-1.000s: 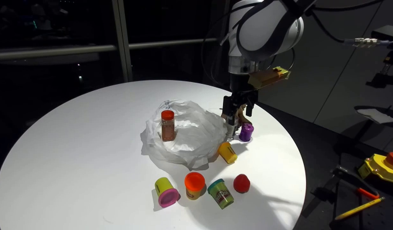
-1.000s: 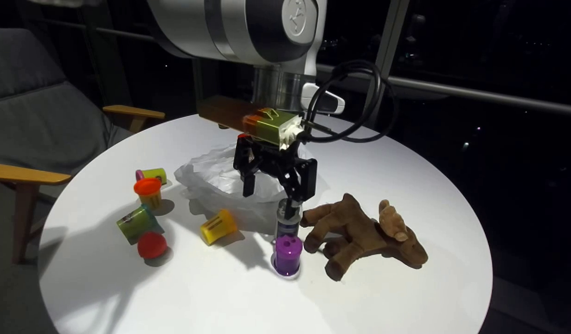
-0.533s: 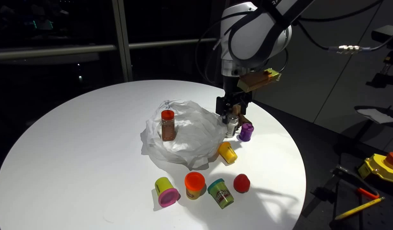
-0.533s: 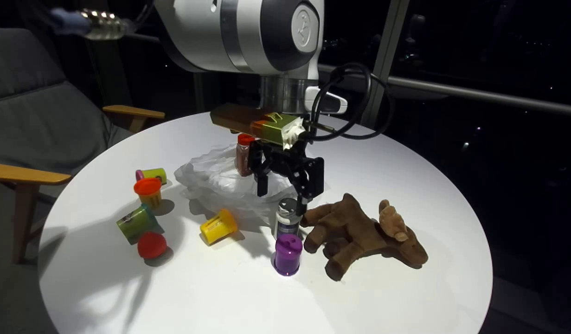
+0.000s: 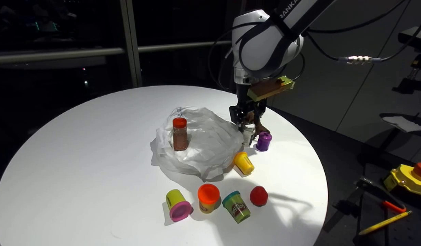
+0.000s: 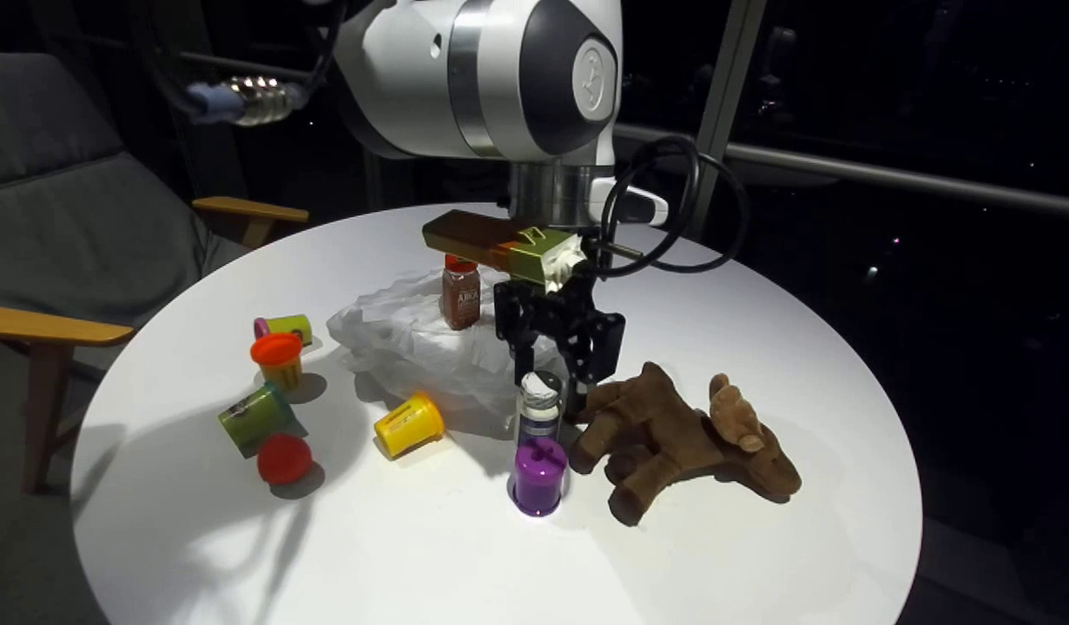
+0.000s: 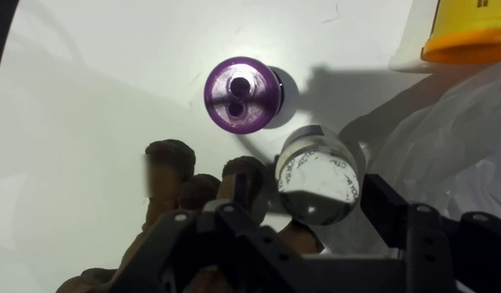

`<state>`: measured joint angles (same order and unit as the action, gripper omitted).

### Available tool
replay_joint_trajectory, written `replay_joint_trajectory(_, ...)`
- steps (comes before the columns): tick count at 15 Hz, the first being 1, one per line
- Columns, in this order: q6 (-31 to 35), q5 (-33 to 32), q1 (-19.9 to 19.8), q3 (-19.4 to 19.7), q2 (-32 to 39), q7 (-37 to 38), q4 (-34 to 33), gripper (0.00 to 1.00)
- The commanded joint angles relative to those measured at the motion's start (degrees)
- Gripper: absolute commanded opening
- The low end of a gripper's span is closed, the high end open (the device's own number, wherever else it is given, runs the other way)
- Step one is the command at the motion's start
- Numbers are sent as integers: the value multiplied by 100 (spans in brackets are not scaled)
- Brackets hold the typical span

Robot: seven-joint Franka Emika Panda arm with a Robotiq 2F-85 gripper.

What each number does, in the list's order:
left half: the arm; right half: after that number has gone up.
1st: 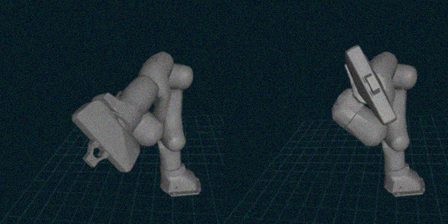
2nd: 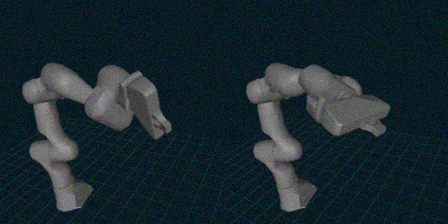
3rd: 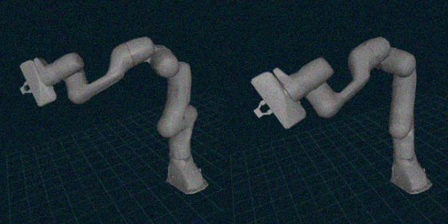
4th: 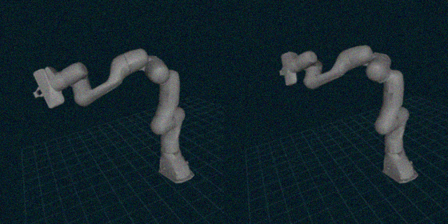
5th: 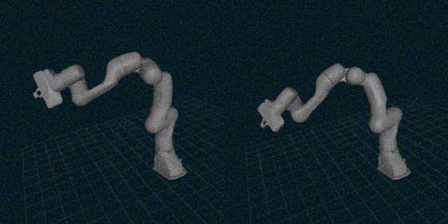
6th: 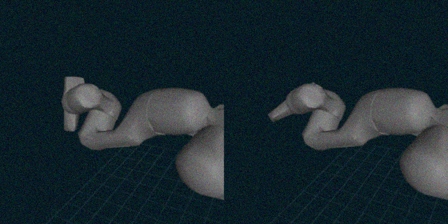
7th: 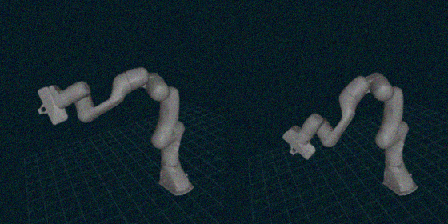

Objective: Put all the objects in the white plastic bag

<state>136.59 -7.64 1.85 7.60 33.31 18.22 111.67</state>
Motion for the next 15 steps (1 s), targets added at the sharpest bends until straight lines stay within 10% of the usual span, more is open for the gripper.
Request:
replay_joint_trajectory(1,-129,-43,102,134,197,220,-321,42)
replay_joint_trajectory(4,-192,-24,90,141,112,237,-306,25)
replay_joint_trajectory(15,-1364,67,199,-176,-979,125,-511,18)
